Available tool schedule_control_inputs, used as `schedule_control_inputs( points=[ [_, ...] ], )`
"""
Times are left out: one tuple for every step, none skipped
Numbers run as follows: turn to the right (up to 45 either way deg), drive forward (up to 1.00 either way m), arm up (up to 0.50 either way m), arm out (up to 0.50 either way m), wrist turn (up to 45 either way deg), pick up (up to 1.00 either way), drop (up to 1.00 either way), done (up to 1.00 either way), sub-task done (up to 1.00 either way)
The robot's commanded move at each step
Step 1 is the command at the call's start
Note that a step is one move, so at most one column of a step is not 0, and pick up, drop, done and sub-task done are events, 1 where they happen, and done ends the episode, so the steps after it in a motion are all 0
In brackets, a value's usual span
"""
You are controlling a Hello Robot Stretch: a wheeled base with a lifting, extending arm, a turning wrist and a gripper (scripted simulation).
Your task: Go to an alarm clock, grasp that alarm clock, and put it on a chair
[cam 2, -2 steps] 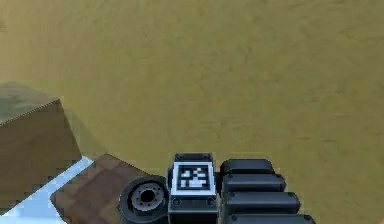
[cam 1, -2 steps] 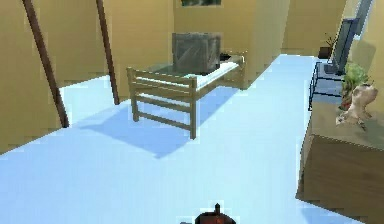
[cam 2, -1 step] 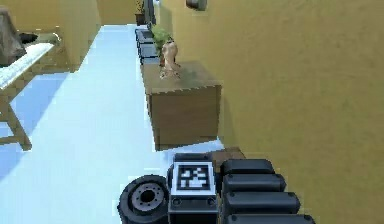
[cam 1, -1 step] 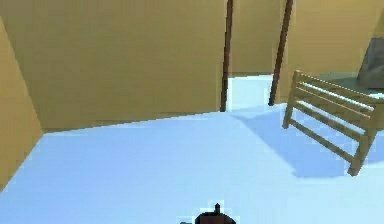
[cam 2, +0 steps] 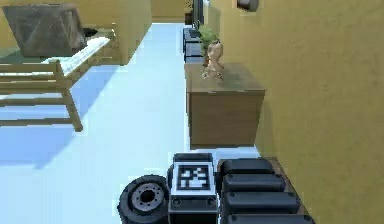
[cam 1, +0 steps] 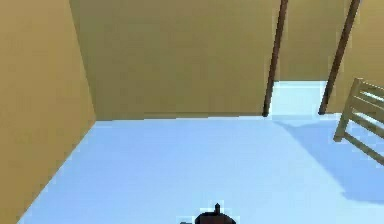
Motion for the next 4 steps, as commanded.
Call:
schedule_control_inputs(
  points=[
    [0.0, 0.65, 0.00, 0.00, 0.0, 0.00, 0.00, 0.00, 0.00],
    [-45.0, 0.00, 0.00, 0.00, 0.0, 0.00, 0.00, 0.00, 0.00],
    [-21.0, 0.00, 0.00, 0.00, 0.0, 0.00, 0.00, 0.00, 0.00],
    [0.0, 0.75, 0.00, 0.00, 0.0, 0.00, 0.00, 0.00, 0.00]
  ],
)
